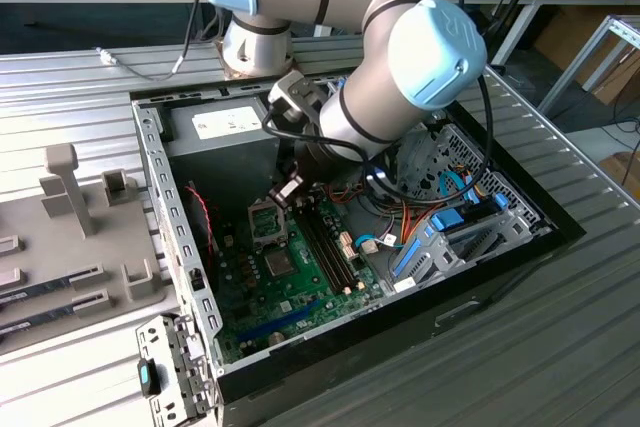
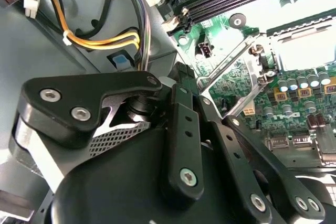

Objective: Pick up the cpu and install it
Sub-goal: 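Close the cpu cover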

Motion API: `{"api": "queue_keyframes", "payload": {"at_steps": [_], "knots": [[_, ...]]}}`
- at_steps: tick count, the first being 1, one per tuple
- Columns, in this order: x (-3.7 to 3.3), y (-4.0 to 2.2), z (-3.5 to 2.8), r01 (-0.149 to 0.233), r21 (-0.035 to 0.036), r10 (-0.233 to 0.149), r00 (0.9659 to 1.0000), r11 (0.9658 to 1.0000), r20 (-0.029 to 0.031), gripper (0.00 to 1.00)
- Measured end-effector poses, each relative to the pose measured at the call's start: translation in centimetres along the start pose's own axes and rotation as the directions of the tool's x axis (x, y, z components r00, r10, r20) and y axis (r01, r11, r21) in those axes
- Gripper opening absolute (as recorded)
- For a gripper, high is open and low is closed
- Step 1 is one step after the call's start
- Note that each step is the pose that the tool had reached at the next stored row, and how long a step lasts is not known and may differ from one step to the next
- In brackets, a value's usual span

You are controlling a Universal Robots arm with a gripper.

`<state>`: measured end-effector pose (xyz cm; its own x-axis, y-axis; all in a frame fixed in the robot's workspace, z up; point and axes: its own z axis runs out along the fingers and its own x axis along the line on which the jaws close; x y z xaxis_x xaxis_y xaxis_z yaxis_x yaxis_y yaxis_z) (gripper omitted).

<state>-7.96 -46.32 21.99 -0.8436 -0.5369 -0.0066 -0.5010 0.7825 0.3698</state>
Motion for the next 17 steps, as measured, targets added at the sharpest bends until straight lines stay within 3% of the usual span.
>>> {"api": "queue_keyframes", "payload": {"at_steps": [17], "knots": [[0.08, 0.12, -0.66, 0.031, -0.0072, -0.031, 0.9995, 0.9995, -0.0076, 0.11]]}}
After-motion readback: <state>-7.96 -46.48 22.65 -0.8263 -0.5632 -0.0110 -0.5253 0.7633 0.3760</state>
